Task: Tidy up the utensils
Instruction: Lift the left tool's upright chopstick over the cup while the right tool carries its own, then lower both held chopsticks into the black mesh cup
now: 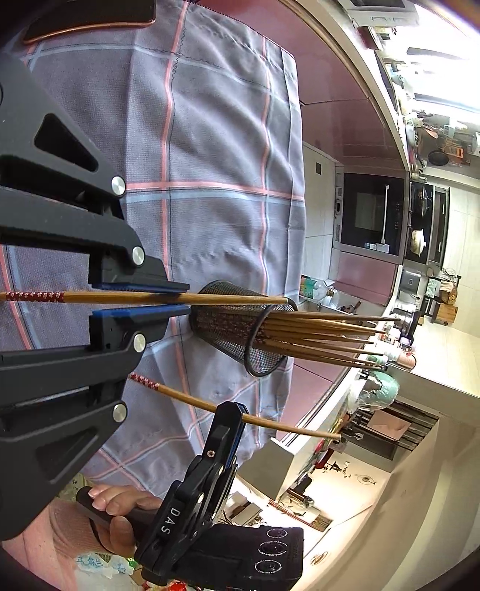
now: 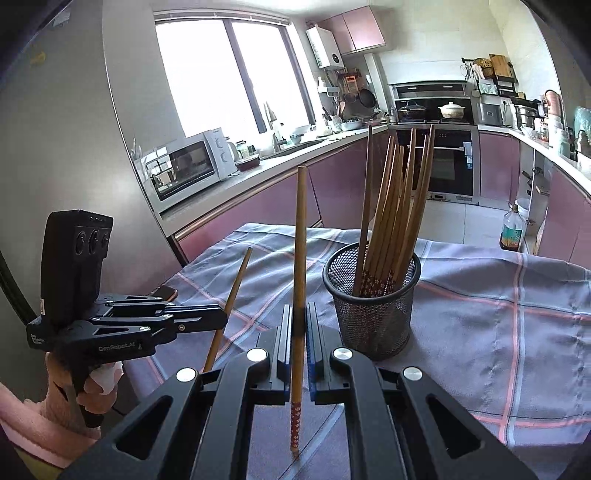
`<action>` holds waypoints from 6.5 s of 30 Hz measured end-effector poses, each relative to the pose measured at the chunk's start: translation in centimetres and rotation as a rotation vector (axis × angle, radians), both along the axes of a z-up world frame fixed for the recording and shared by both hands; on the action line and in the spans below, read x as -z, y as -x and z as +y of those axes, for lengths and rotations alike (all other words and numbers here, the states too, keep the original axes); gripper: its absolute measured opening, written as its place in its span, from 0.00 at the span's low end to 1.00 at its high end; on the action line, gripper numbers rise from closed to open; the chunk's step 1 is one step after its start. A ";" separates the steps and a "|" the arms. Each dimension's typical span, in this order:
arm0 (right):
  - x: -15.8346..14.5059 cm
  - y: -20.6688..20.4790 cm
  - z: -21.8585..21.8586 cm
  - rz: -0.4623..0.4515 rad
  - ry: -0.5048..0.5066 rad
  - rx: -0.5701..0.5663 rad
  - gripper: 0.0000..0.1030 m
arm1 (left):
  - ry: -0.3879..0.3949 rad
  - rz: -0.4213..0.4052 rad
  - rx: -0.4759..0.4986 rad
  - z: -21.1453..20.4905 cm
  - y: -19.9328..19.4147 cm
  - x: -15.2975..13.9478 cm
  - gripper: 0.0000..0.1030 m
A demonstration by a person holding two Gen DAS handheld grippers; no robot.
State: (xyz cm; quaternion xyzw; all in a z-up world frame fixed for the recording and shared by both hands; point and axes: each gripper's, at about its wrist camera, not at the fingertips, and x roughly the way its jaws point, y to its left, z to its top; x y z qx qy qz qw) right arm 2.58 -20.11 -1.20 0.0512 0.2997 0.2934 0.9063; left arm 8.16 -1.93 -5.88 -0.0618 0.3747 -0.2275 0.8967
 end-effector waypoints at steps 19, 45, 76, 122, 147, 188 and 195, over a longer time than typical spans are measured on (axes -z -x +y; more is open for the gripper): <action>-1.9 0.3 -0.5 -0.068 -0.005 0.008 0.05 | 0.042 -0.072 0.000 0.5 0.7 -3.2 0.07; -2.8 0.6 -1.4 -0.102 -0.013 0.030 0.05 | 0.054 -0.111 0.000 -0.1 0.3 -4.7 0.07; -4.5 0.4 -2.0 -0.157 -0.016 0.042 0.05 | 0.052 -0.164 0.019 -0.3 0.4 -6.1 0.06; -7.1 -2.4 -3.4 -0.221 -0.061 0.100 0.05 | 0.082 -0.321 0.049 -1.2 -0.1 -13.1 0.06; -6.9 -5.5 -3.5 -0.193 -0.058 0.162 0.05 | 0.064 -0.306 0.045 -3.0 -1.2 -13.8 0.06; -2.6 -8.8 -1.6 -0.030 0.043 0.147 0.05 | -0.010 -0.114 0.052 -3.9 -4.1 -10.0 0.06; -1.9 -9.4 -1.7 -0.001 0.043 0.152 0.06 | -0.015 -0.087 0.044 -3.9 -5.2 -8.8 0.06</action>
